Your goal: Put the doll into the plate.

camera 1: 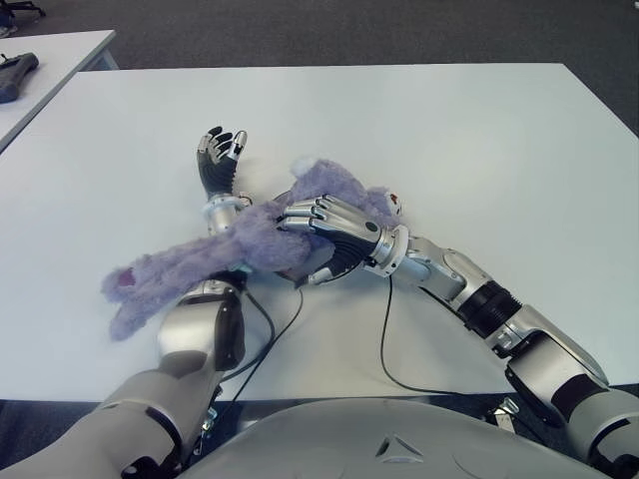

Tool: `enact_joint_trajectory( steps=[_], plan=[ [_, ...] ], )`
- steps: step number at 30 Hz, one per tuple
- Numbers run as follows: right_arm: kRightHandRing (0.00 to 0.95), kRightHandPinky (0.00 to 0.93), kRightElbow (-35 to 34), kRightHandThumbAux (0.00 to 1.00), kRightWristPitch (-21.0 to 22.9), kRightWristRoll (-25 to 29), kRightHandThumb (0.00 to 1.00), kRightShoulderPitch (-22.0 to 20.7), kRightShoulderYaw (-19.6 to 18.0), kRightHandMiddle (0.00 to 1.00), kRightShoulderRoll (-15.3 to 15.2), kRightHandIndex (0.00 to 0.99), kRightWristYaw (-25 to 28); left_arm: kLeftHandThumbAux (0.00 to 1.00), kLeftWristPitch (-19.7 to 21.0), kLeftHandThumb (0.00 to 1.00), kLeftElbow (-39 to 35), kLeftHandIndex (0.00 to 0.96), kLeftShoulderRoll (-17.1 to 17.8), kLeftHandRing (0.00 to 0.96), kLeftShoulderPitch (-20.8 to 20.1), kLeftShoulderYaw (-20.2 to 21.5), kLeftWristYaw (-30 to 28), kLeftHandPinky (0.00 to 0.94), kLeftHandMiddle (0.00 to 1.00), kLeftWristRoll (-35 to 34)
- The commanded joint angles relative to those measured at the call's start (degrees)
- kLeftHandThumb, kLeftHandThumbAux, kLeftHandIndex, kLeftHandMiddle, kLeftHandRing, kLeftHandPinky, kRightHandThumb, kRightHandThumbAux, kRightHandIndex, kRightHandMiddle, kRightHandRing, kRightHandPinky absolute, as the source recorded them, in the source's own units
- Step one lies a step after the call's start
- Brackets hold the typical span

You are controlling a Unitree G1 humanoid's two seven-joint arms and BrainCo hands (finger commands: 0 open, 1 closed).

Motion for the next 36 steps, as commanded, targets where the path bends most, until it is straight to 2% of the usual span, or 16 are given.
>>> enact_joint_trajectory(
  steps=[1,4,9,14,19,36],
  plan=[
    [0.0,0.0,7.96,0.363,7.66,-8.74,0.114,1.93,4.03,0.0,0.19,0.0,7.59,0.552,1.22,0.0,10.56,0.233,-6.4,0.268,16.42,0.68,0.27,0.202,0.294,-1.52],
    [0.0,0.0,3.87,0.364,8.56,-6.69,0.11,-0.31,1.26,0.0,0.58,0.0,8.94,0.546,0.81,0.0,10.62,0.223,-6.32,0.263,16.59,0.53,0.37,0.177,0.29,-1.28],
    [0.0,0.0,-2.6,0.364,9.92,-5.44,0.115,-0.94,-2.05,0.0,0.6,0.0,8.75,0.538,-0.05,0.0,10.71,0.208,-6.26,0.248,16.93,0.39,0.42,0.161,0.278,-1.05],
    [0.0,0.0,-7.07,0.355,11.01,-6.29,0.126,0.84,-4.42,0.0,0.6,0.0,6.48,0.528,-0.06,0.0,10.81,0.208,-6.2,0.238,16.93,0.65,-0.04,0.158,0.271,-1.37],
    [0.0,0.0,-12.43,0.349,12.0,-5.95,0.128,2.78,-6.99,0.0,-0.32,0.0,6.65,0.54,0.01,0.0,10.93,0.196,-5.99,0.234,16.87,0.84,-1.06,0.16,0.265,-1.63],
    [0.0,0.0,-18.81,0.334,14.58,-4.57,0.107,2.58,-11.39,0.0,-0.44,0.0,10.94,0.581,-0.22,0.0,10.71,0.193,-6.66,0.244,16.97,1.79,-1.2,0.179,0.267,-2.7]
  ],
)
